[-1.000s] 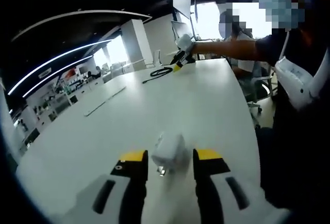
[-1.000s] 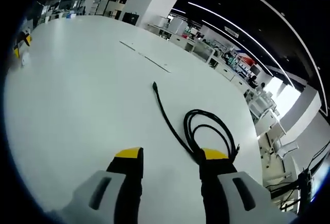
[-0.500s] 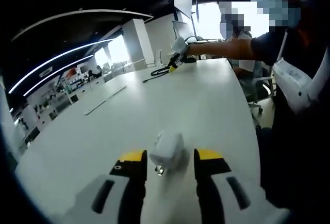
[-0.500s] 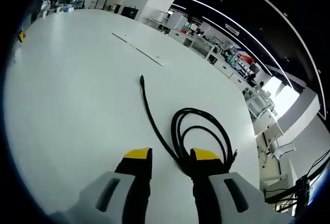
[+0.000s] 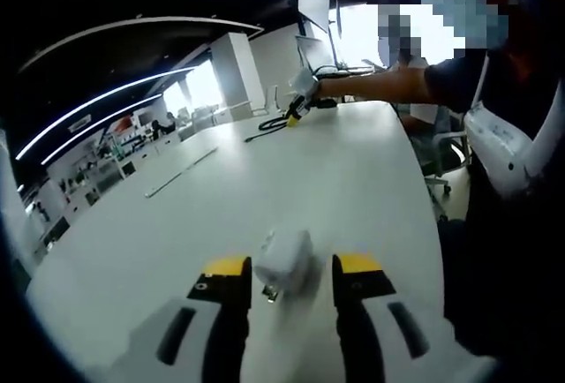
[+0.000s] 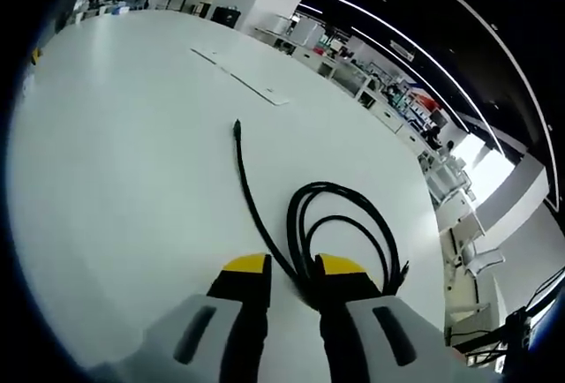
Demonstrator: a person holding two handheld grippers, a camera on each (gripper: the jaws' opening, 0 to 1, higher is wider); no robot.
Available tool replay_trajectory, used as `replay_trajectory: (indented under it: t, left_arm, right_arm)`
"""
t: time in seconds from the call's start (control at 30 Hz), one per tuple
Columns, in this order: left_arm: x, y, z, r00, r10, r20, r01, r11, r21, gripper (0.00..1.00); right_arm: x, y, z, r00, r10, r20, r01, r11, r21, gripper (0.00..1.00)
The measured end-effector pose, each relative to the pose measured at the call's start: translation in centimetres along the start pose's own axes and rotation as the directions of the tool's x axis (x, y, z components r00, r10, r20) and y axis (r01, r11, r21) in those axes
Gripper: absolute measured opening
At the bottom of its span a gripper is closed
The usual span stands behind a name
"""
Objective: Plug the desk Type‑C cable into the charger adapter.
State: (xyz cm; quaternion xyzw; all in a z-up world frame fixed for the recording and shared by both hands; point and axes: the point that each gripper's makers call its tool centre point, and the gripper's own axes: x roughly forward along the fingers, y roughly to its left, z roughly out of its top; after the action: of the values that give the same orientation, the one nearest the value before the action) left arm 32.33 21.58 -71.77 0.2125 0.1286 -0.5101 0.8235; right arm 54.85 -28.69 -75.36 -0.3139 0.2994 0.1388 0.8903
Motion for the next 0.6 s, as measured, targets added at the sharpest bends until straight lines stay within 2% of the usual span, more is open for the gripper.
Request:
replay_trajectory:
  t: [0.33, 0.6]
  left_arm:
    - [0.5, -0.24, -0.29, 1.0, -0.002, -0.005, 0.002, 1.0, -0.005, 0.36]
    - [0.54, -0.3, -0.31, 1.0, -0.001, -0.005, 0.001, 1.0, -0.003, 0.35]
  right_arm:
    - [0.75, -0.38, 0.11, 1.0, 0.0, -0.008, 0.0, 0.999, -0.044, 0.05]
    - [1.0, -0.53, 0.06, 1.0, 0.003, -0.011, -0.004, 0.998, -0.061, 0.04]
